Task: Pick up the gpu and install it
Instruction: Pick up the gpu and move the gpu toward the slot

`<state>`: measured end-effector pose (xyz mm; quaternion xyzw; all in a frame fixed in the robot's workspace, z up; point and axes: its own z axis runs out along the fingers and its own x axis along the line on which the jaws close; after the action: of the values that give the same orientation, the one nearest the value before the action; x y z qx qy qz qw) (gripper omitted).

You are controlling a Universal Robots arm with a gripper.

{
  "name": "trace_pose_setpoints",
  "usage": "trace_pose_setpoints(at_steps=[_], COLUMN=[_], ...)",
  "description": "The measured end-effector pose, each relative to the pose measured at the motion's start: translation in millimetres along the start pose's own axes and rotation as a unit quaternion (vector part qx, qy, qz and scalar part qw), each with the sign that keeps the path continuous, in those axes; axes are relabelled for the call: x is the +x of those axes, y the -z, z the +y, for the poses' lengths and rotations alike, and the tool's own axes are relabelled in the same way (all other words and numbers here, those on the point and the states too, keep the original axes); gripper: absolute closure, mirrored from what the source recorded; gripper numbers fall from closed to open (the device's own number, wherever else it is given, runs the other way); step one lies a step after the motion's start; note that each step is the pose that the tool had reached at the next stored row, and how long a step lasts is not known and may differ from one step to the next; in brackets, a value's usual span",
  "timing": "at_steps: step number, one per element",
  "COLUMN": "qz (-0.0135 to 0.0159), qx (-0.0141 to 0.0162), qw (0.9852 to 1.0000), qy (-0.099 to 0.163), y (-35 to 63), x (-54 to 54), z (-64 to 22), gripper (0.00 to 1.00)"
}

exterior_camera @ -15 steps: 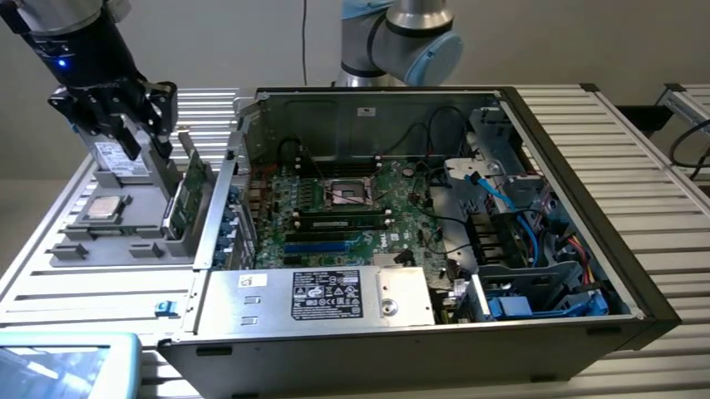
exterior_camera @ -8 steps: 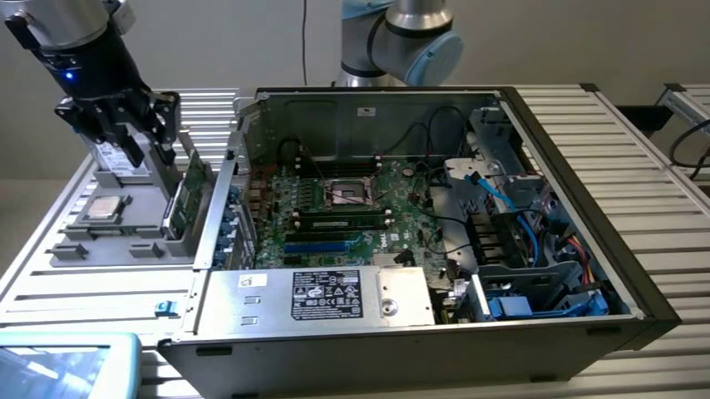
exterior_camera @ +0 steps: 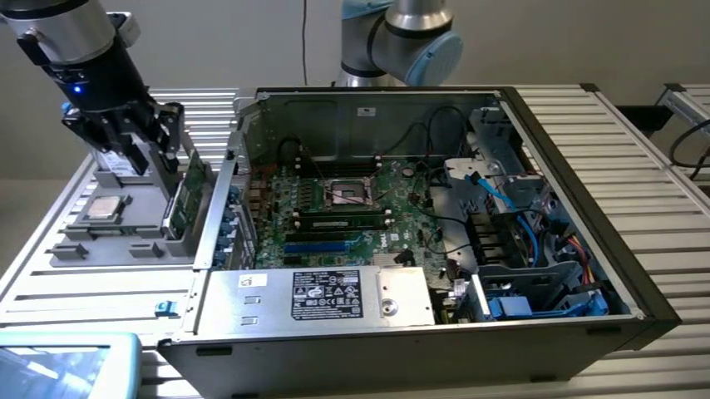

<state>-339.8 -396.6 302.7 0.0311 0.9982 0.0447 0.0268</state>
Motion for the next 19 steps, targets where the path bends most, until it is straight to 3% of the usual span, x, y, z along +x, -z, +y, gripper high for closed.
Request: trace_pose_setpoints(at_steps=[4,10,19], qz=[0.0000,0.0001,0.0006], qx=[-0.0001,-0.0040,-0.0051], qw=[1.0000,1.0000,1.0000], qy=[-0.001,-0.001,0.002], y=[-7.2,-18.1,-34.3], x=[0.3,0.8,-0.2], z=[-0.6,-1.6,-3.0], gripper=[0.51,0.51,0.51])
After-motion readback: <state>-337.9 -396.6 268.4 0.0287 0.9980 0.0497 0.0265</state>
